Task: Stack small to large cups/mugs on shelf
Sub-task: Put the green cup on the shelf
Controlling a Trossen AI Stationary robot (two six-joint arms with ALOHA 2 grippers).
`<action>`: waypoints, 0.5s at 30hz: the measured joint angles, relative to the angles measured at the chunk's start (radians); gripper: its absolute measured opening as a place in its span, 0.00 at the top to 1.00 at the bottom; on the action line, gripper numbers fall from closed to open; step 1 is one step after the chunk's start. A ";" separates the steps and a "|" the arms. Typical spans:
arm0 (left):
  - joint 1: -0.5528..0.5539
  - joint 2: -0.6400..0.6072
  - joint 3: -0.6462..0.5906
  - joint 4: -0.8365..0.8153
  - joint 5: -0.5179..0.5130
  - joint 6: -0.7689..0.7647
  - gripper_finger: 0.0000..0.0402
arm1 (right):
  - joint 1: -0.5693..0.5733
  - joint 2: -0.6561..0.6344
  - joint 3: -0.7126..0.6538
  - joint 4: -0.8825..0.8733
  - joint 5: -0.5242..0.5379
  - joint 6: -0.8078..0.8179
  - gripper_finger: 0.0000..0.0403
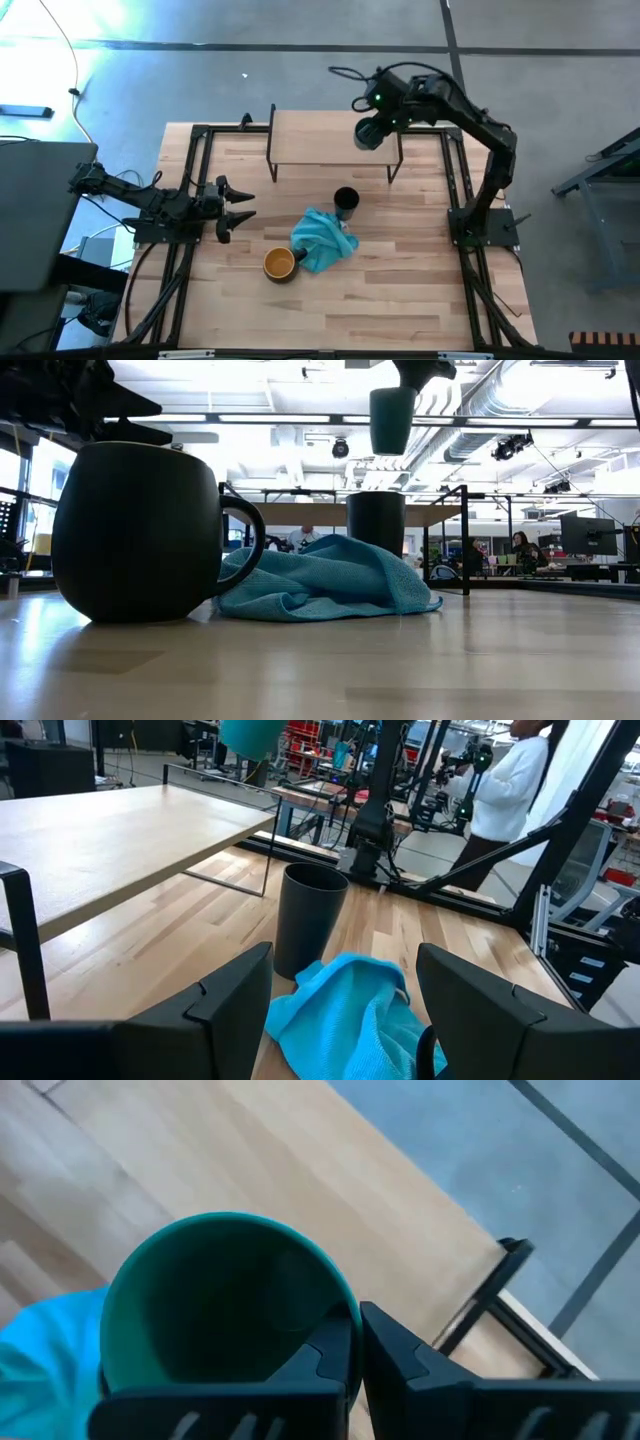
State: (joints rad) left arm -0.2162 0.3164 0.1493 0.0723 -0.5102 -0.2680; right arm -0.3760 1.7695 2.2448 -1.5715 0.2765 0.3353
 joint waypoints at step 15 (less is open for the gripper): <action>0.000 0.000 0.000 0.000 0.000 -0.021 0.41 | -0.226 0.001 0.000 0.000 -0.187 -0.137 1.00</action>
State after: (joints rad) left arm -0.2165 0.3164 0.1493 0.0727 -0.5102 -0.2893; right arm -0.6025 1.7702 2.2448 -1.5711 0.0895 0.1985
